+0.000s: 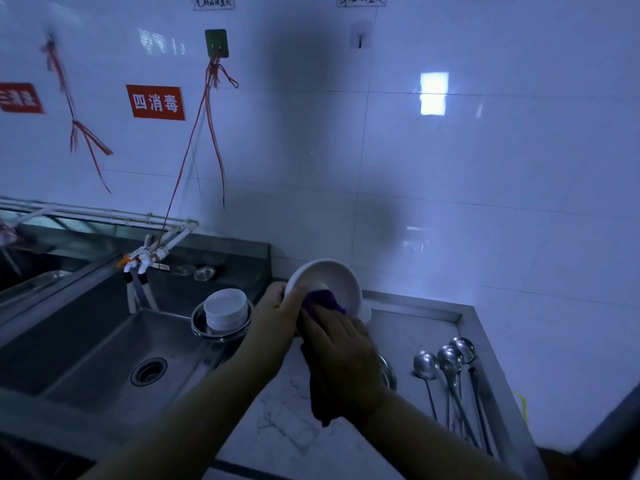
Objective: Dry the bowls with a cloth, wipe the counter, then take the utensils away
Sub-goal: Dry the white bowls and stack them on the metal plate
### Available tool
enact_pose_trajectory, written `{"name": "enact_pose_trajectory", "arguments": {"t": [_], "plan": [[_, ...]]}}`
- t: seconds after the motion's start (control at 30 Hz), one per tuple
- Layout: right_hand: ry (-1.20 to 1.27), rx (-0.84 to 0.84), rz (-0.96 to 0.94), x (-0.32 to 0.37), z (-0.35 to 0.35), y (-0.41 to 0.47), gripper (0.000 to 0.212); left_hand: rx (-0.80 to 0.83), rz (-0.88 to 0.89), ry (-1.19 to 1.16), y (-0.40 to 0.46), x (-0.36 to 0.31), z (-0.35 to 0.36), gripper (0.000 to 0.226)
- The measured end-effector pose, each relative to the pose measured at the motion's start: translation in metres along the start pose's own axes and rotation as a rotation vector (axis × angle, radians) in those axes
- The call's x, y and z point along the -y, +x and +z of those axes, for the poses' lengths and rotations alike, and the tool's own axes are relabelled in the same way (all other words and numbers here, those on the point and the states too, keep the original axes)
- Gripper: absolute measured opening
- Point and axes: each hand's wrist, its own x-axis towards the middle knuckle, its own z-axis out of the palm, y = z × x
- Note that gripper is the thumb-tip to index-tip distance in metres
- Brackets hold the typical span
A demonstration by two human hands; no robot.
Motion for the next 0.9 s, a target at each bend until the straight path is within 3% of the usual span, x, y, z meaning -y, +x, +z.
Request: {"name": "enact_pose_trajectory", "arguments": {"t": [0.1,0.23,0.33,0.47,0.57,0.77,0.9], "plan": [[-0.077,0.023,-0.216,-0.029,-0.007,-0.008,0.035,0.047,0.018,0.112,0.002,-0.005,-0.003,0.016],[-0.145,0.032,-0.494,-0.066,-0.024,-0.004,0.019,0.296,-0.017,0.313,0.011,-0.021,-0.012,0.017],[-0.179,0.016,-0.448,-0.064,-0.029,0.009,0.018,0.221,-0.008,0.193,0.014,-0.026,-0.006,0.013],[-0.206,-0.088,-0.13,-0.037,-0.021,0.023,0.023,0.08,0.089,-0.082,0.0,-0.019,0.022,0.024],[-0.183,-0.102,-0.046,-0.026,-0.016,0.021,0.026,0.07,0.164,-0.139,-0.002,-0.018,0.029,0.024],[-0.175,-0.053,-0.341,-0.058,-0.026,0.011,0.019,0.195,0.24,0.103,0.009,-0.023,0.015,0.023],[-0.213,0.041,-0.578,-0.08,-0.036,0.015,0.015,0.437,0.129,0.219,0.024,-0.037,0.002,0.02]]}}
